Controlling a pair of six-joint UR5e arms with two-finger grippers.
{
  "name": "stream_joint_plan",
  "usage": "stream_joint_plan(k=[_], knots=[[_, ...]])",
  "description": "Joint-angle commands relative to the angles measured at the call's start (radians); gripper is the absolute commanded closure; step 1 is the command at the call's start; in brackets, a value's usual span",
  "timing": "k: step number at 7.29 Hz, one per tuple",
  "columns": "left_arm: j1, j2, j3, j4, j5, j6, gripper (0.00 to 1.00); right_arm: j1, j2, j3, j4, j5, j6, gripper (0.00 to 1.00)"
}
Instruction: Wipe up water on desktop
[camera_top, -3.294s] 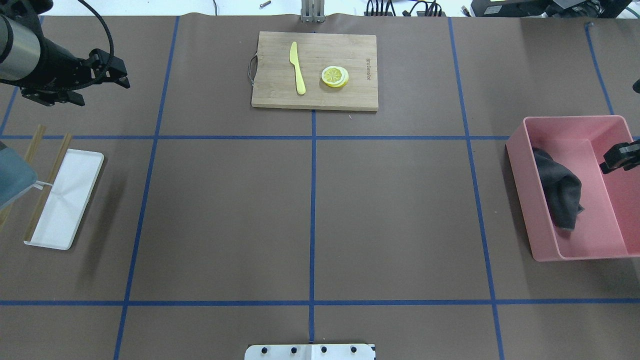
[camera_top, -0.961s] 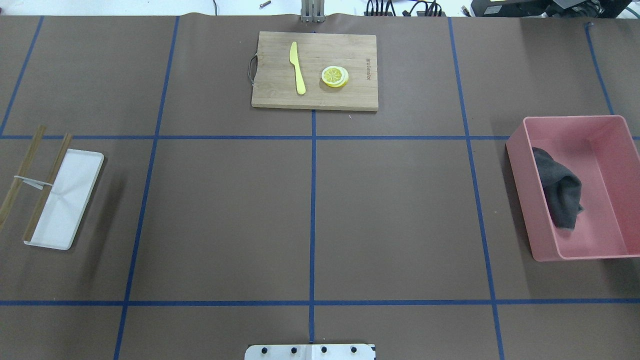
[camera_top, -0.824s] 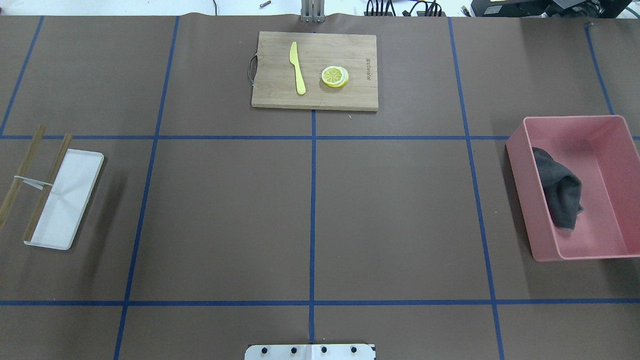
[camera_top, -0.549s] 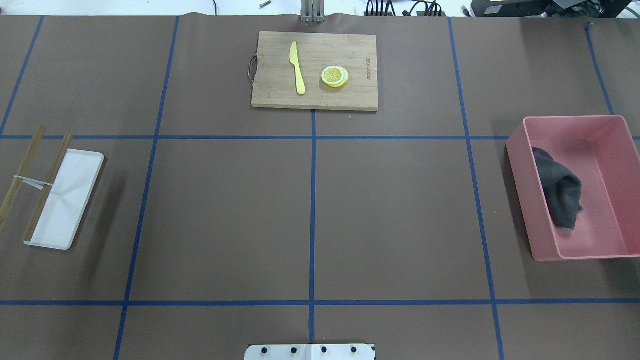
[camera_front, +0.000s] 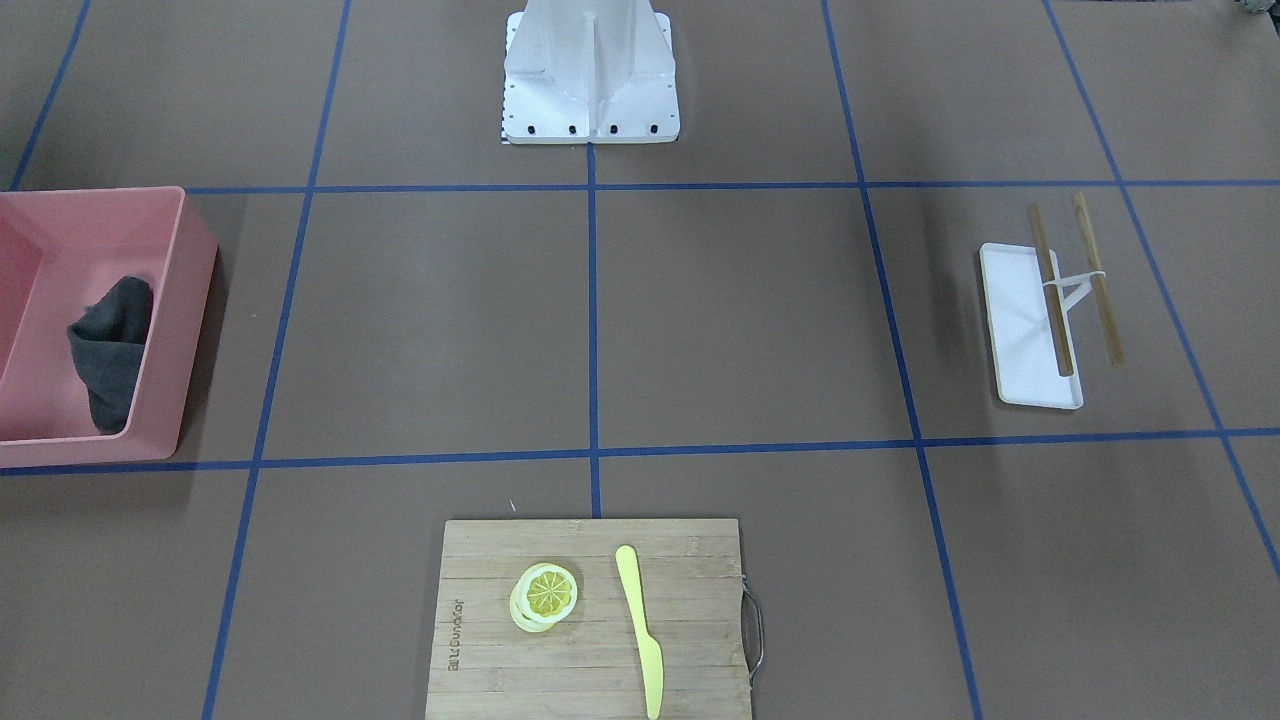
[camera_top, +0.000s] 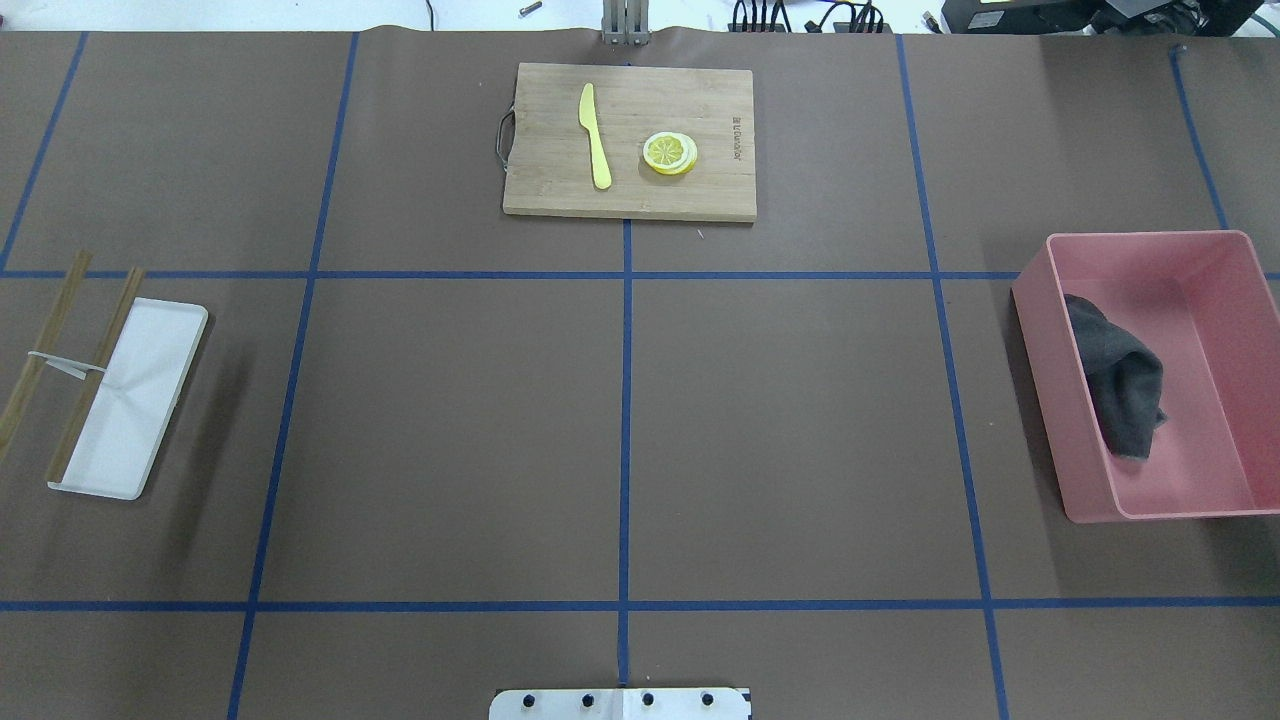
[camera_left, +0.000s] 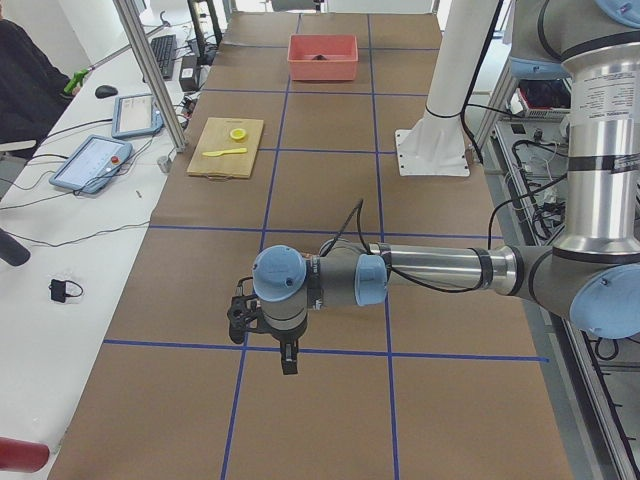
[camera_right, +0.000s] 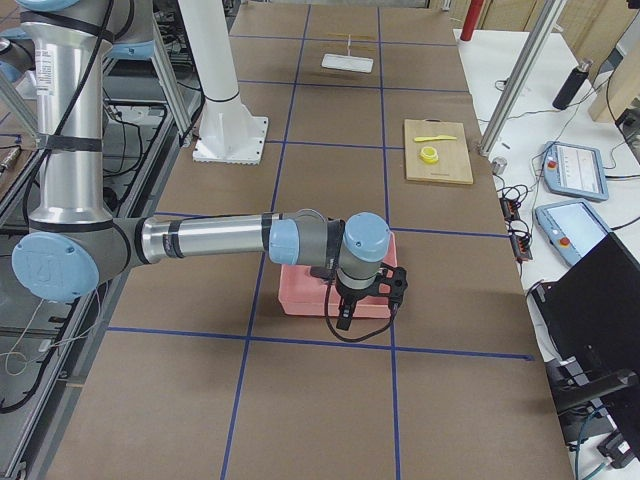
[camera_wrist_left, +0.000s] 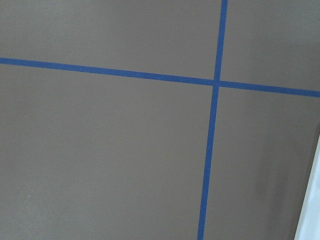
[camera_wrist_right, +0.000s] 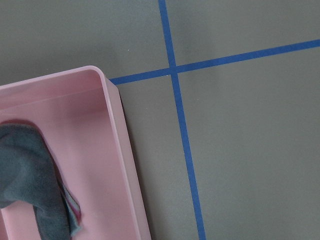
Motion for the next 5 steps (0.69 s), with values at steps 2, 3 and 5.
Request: stream_joint_plan(k=[2, 3, 5], knots=[[0.000, 0.000, 0.001, -0.002, -0.001, 0.001, 0.02, 0.000, 0.004, -0.006, 0.001, 0.000, 0.000, 0.00], [0.000, 0.000, 0.001, 0.000, 0.001, 0.002, 0.02, 0.000, 0.004, -0.006, 0.001, 0.000, 0.000, 0.00], [0.000, 0.000, 0.001, -0.002, 0.001, 0.005, 0.02, 0.000, 0.004, -0.006, 0.001, -0.002, 0.000, 0.00]])
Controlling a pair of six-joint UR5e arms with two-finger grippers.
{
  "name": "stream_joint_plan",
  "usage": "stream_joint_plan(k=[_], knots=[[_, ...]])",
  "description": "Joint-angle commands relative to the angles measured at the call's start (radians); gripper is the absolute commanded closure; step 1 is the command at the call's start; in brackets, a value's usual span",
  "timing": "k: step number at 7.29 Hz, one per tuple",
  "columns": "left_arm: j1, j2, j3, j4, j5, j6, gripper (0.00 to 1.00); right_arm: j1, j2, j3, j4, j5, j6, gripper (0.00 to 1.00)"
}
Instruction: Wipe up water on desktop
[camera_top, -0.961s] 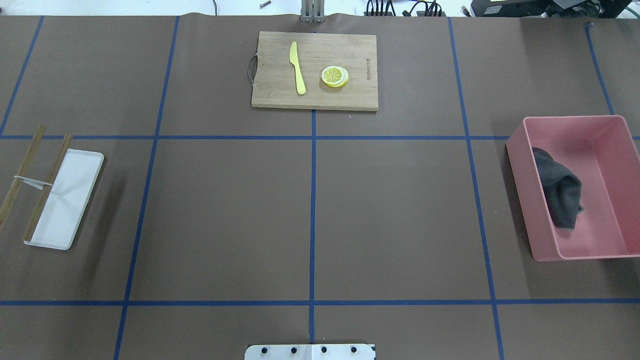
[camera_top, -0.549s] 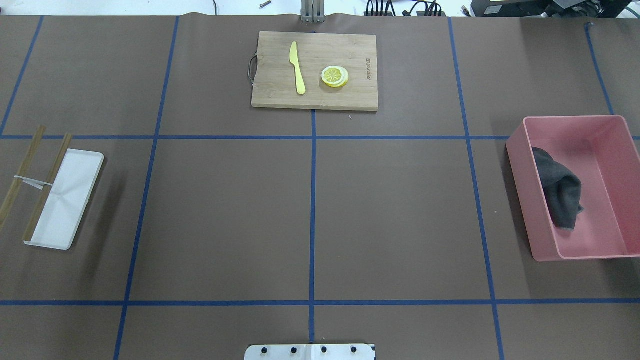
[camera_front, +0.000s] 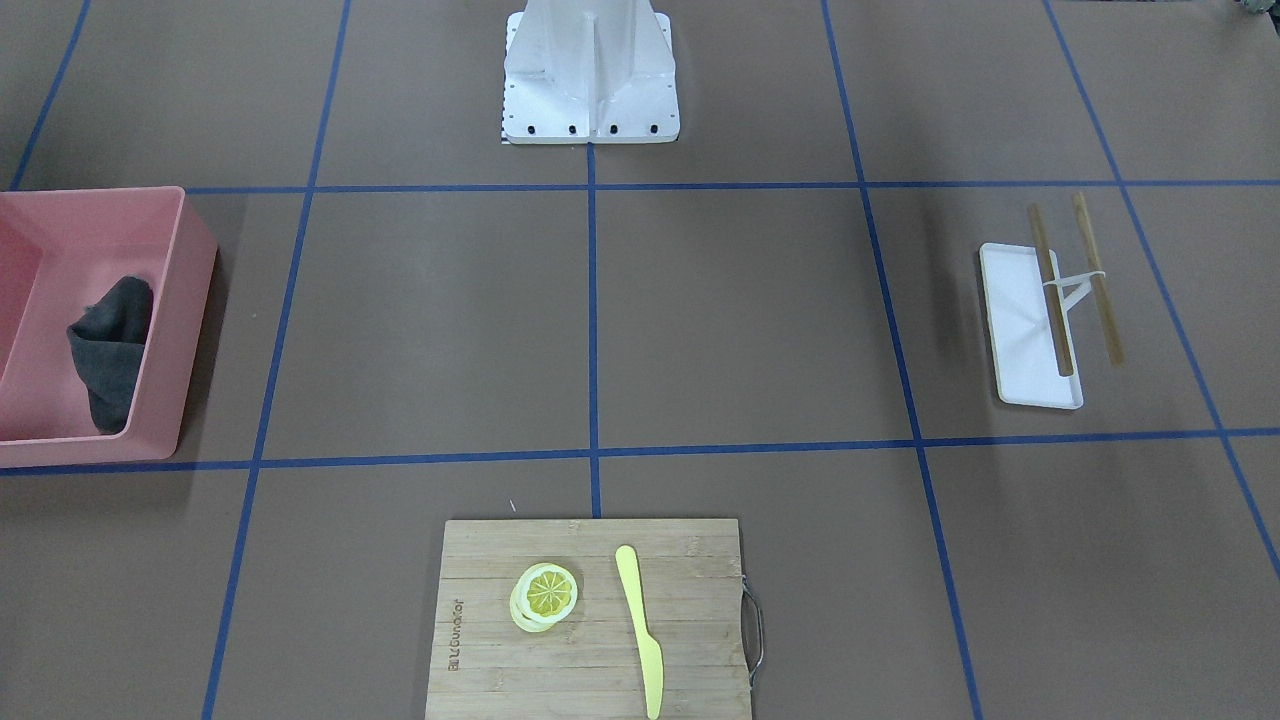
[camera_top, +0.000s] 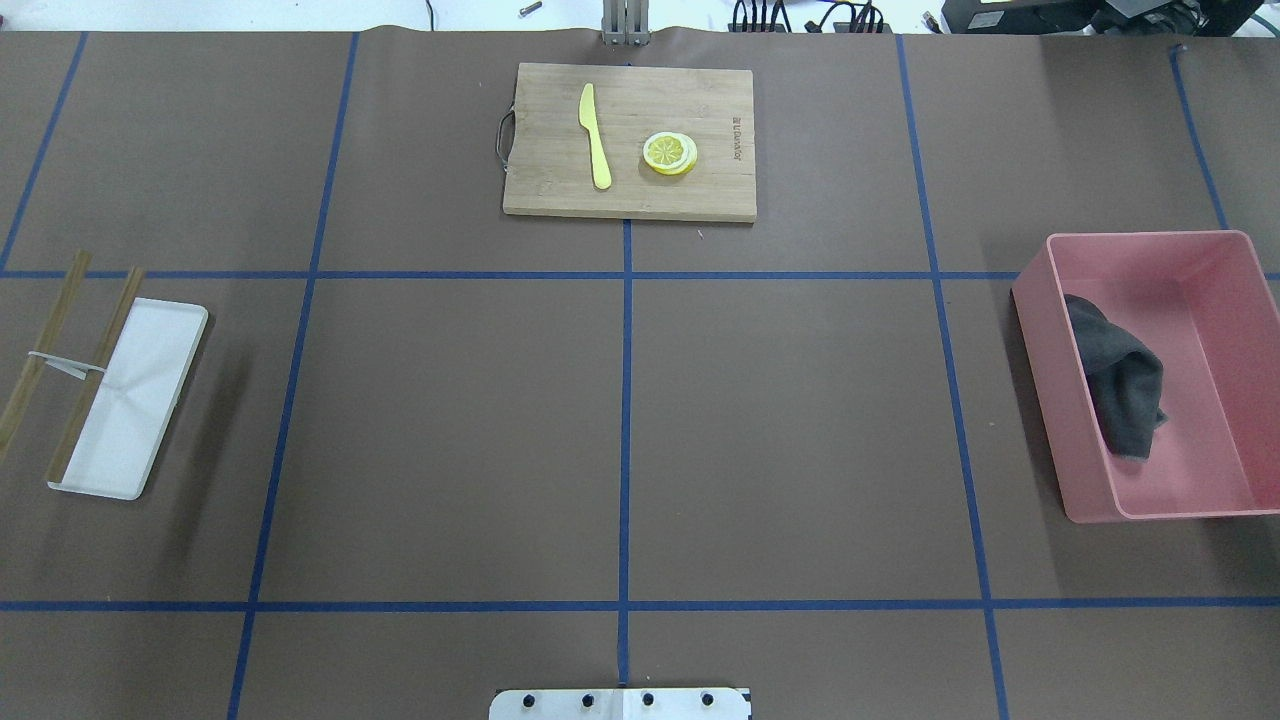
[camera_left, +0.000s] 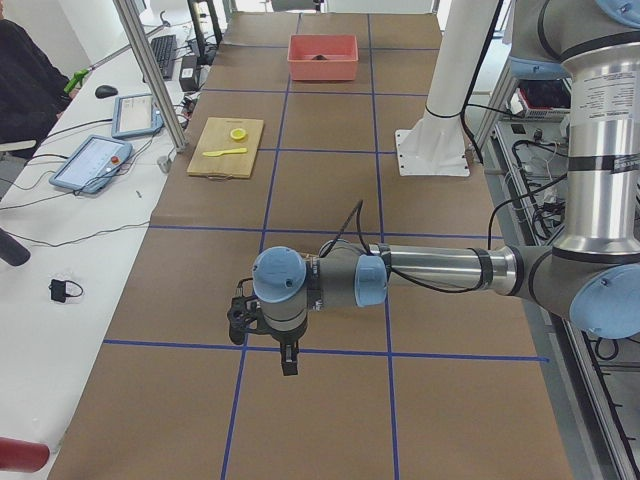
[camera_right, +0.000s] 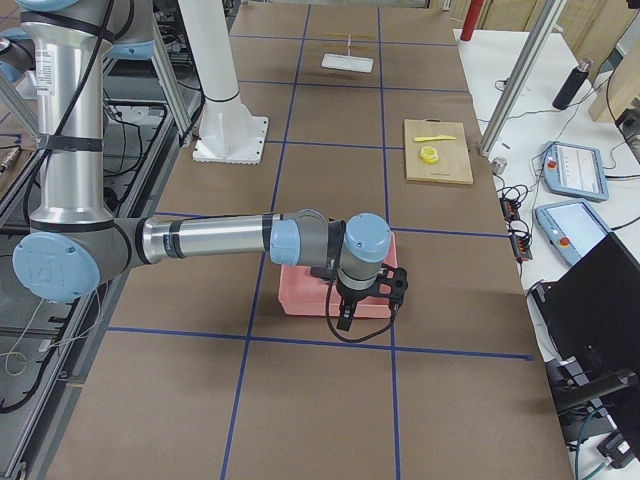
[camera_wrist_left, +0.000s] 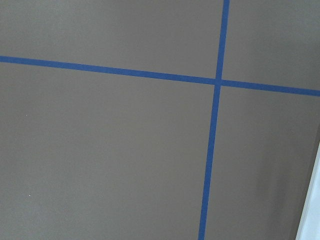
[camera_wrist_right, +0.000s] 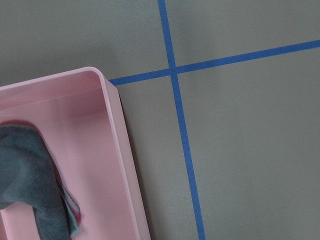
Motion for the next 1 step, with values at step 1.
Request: stream_joint_plan(k=[1], knots=[[0.000, 0.001, -0.001, -0.001, 0.000, 0.004, 0.02, -0.001, 0.000, 0.000, 0.002, 0.000, 0.000, 0.00]])
